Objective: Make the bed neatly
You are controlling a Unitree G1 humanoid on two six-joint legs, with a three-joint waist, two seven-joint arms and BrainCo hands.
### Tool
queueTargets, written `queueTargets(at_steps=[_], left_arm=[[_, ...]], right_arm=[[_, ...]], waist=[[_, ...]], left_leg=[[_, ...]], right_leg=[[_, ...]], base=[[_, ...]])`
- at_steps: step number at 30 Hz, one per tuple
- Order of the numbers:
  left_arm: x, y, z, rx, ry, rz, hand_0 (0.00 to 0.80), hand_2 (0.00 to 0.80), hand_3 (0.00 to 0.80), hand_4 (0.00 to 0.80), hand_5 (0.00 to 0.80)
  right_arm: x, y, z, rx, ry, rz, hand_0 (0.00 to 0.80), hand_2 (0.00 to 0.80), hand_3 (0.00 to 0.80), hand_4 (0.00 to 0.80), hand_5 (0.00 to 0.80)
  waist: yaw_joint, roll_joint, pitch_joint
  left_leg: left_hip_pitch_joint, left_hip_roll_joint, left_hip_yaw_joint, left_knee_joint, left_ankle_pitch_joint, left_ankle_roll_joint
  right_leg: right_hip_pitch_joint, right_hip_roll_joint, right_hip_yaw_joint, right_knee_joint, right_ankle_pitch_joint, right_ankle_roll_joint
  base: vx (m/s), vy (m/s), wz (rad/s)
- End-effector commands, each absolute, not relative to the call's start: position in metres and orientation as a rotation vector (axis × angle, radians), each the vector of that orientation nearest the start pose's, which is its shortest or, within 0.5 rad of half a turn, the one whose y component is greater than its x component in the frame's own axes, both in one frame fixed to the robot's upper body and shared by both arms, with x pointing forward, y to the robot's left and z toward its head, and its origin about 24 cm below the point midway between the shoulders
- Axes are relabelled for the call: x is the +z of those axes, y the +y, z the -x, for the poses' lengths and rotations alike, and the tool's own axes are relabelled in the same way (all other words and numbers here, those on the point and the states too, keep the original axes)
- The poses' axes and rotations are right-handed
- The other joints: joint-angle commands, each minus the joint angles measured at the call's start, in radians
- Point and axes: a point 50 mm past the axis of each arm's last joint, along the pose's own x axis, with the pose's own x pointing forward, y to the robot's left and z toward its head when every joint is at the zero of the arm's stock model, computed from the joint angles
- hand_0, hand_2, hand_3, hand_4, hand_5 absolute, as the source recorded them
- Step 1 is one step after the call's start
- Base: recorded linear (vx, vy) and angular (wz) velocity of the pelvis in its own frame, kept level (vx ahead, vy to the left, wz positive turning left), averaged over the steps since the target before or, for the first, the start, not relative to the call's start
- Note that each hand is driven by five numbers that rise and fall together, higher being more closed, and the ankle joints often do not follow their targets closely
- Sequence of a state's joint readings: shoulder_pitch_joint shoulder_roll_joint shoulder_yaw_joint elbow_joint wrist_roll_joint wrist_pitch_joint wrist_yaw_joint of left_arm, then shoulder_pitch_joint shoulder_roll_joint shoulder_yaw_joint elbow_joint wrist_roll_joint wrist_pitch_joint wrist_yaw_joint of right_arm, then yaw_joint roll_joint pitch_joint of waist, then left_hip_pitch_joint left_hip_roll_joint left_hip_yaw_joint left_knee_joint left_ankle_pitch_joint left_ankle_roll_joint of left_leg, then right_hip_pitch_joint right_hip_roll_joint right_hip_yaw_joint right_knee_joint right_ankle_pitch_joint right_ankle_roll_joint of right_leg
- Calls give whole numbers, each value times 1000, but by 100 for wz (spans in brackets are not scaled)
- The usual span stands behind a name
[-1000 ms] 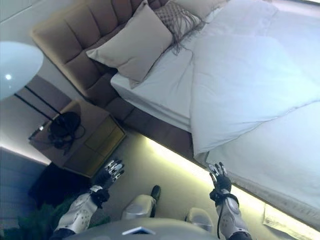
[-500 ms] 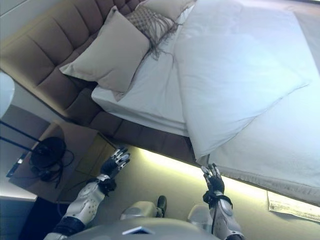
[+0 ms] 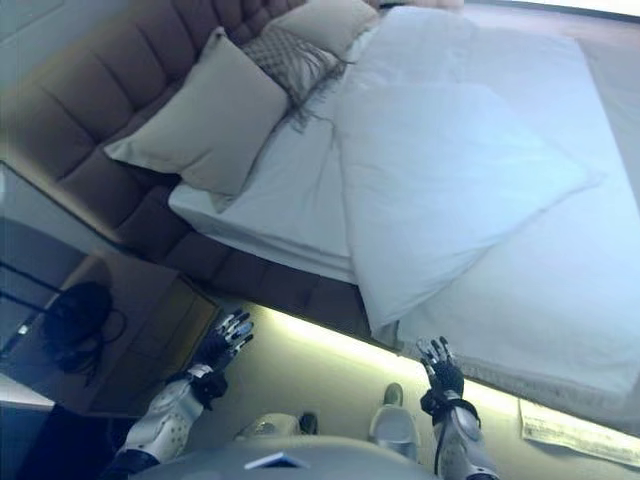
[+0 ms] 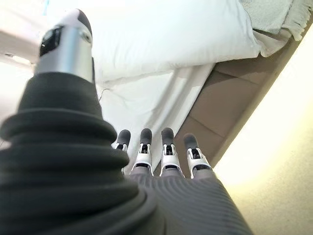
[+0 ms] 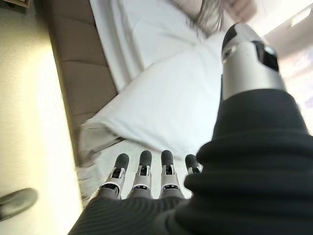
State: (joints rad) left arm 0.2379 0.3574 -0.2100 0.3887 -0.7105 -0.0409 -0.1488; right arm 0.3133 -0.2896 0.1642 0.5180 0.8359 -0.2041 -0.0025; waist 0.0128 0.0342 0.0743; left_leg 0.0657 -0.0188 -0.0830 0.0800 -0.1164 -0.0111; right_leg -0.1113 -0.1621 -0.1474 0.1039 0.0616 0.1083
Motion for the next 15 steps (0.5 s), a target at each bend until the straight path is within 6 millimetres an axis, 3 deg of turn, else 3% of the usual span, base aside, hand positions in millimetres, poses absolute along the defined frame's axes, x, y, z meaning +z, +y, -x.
queueTargets(at_steps=[1, 4, 6, 7, 9, 11, 13, 15], left_arm=[[-62, 226, -169, -31, 485, 306, 0, 0, 0, 0, 0], [-64, 223, -171, -29, 485, 327, 0, 0, 0, 0, 0], [-64, 221, -172, -37, 473, 335, 0, 0, 0, 0, 0], [-63, 218, -173, -38, 468, 342, 0, 0, 0, 0, 0], [-65, 210, -174, -26, 457, 363, 0, 0, 0, 0, 0], [-65, 205, -175, -16, 451, 379, 0, 0, 0, 0, 0], [-63, 201, -177, -26, 435, 380, 0, 0, 0, 0, 0], [-61, 200, -179, -20, 429, 377, 0, 0, 0, 0, 0]], right_arm=[[-94, -208, -134, -269, 532, -502, 0, 0, 0, 0, 0], [-91, -212, -136, -273, 532, -494, 0, 0, 0, 0, 0], [-88, -219, -140, -270, 523, -495, 0, 0, 0, 0, 0], [-88, -222, -140, -273, 522, -487, 0, 0, 0, 0, 0], [-87, -230, -144, -283, 520, -461, 0, 0, 0, 0, 0], [-86, -235, -147, -296, 510, -451, 0, 0, 0, 0, 0], [-84, -238, -149, -296, 485, -475, 0, 0, 0, 0, 0], [-84, -235, -149, -293, 477, -490, 0, 0, 0, 0, 0]], waist=[[4, -55, -18], [-8, -55, -26], [-16, -52, -32], [-15, -55, -31], [-4, -70, -20], [2, -78, -3], [13, -82, 22], [27, -75, 35]], left_leg=[[105, -40, -17, -2, -30, 55], [95, 17, -8, 78, 39, 19], [63, 63, -18, 193, 179, -24], [36, 66, -22, 271, 234, -33], [-68, 19, -29, 476, 309, -30], [-169, 4, -18, 619, 344, -37], [-262, 23, -9, 597, 324, -21], [-278, 36, -15, 462, 342, -24]], right_leg=[[-91, -38, 20, -139, 200, 65], [-88, -11, 19, -85, 161, 42], [-60, 35, 19, -65, 104, -6], [-42, 48, 16, -64, 86, -26], [-6, 68, 17, -54, 52, -63], [21, 82, 34, -38, 30, -88], [58, 95, 45, -34, 12, -90], [93, 110, 56, -39, -10, -81]], base=[[276, -238, 23], [251, -293, 11], [210, -318, 4], [200, -324, 8], [179, -285, 1], [154, -217, -21], [187, -140, -24], [234, -12, -19]])
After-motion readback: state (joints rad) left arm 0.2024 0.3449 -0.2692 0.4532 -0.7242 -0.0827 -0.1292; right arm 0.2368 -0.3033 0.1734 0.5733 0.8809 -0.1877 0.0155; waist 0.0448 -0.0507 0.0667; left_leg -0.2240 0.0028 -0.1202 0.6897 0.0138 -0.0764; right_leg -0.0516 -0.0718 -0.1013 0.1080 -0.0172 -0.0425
